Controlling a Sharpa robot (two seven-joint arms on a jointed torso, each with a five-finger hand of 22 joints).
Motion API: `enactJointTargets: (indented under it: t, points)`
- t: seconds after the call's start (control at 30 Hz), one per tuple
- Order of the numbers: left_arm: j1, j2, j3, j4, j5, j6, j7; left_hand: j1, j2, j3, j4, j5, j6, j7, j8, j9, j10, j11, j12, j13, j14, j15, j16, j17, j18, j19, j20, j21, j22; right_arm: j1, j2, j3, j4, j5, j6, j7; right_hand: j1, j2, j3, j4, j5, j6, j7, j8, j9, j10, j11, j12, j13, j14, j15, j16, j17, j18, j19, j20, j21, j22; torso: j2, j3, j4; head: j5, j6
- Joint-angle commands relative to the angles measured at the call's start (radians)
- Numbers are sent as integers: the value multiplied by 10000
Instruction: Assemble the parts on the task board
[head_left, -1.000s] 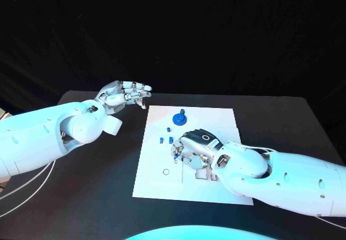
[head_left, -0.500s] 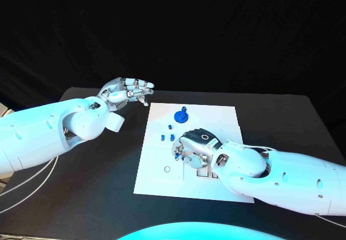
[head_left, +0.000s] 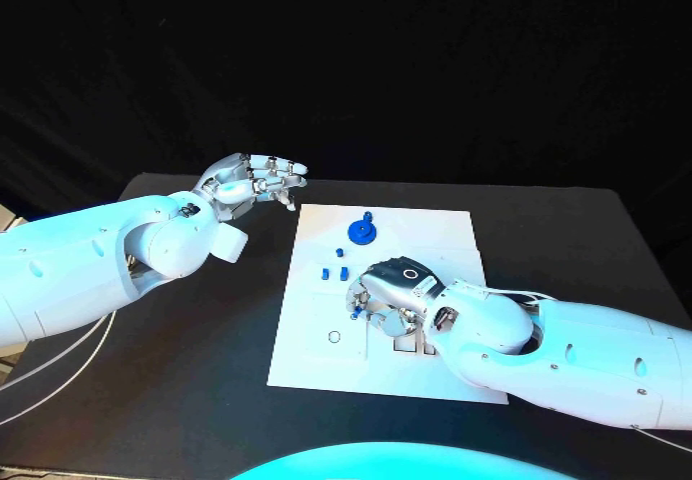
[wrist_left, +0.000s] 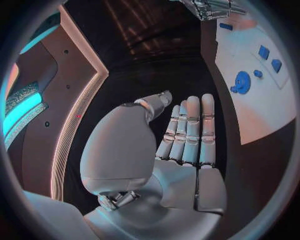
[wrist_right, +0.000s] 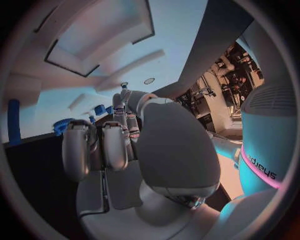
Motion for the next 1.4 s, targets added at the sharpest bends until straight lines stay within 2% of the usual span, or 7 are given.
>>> enactJointTargets:
  t: [0.03,0.93,1.4]
  points:
    - [3,13,8,7,67,86,45,42,60,-72,23,-6,-61,-23,20,-12,-103,2,33,-21,-29,54,-70,-19,138,89,21,-56,-23,-9,10,-4,8,-191,276,-57,-56,16,19,-19,70,44,13,43,6,426,-351,28,16,357,-62,9,1,-41,445,-75,-27,1632,5,2,8,-6,-8]
    - [3,-6,8,-7,63,161,-39,47,66,-81,26,-7,-61,-23,24,-14,-113,4,32,-24,-32,56,-75,-21,138,96,21,-70,-33,-10,191,-21,-104,-367,392,-274,-103,14,45,-50,56,40,19,44,23,432,-348,19,14,352,-60,6,-15,-39,441,-80,-38,1629,9,-4,6,-16,-28]
    - [4,-29,8,4,52,171,-79,53,72,-93,31,-8,-61,-22,29,-17,-128,6,29,-28,-37,58,-81,-23,138,105,23,-87,-45,-10,237,-57,-110,-348,917,-255,-252,-10,60,-98,-21,16,32,39,61,398,-333,-9,-1,333,-46,-22,-81,-26,416,-78,-110,1599,-4,-5,2,-16,-69]
